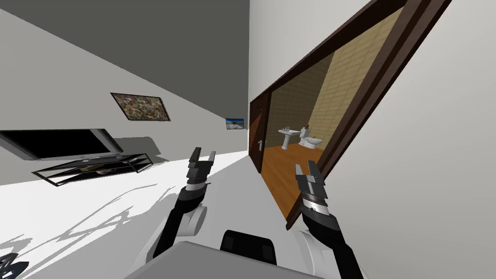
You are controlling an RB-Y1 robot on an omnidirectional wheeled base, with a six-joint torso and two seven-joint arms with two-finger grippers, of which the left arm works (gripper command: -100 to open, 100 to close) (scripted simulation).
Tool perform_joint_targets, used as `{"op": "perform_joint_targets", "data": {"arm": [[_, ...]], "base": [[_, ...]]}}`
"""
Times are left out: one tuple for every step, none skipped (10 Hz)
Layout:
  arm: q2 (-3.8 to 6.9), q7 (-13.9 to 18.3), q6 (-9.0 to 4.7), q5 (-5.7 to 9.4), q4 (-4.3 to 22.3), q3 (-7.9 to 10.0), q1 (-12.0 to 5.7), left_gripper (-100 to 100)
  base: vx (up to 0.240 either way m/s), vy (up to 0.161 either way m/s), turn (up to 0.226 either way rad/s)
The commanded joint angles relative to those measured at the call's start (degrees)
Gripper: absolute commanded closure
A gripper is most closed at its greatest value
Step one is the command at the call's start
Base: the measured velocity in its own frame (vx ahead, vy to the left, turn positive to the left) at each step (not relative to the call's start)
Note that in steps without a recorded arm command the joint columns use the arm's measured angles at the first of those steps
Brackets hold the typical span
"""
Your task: Push the door open
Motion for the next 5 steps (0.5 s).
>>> {"op": "perform_joint_targets", "data": {"arm": [[0.64,-0.07,0.19,0.49,1.58,-0.61,-0.98,-100],[0.92,-0.11,0.29,0.75,2.43,-0.94,-1.51,-100],[1.21,-0.15,0.39,1.01,3.28,-1.27,-2.04,-100],[1.64,-0.22,0.56,1.43,4.65,-1.79,-2.89,-100],[1.96,-0.27,0.71,1.81,5.88,-2.27,-3.65,-100]], "base": [[0.0,0.034,-0.042],[0.14,0.02,-0.129],[0.151,0.015,-0.086],[0.146,0.058,-0.088],[0.174,0.063,-0.102]]}}
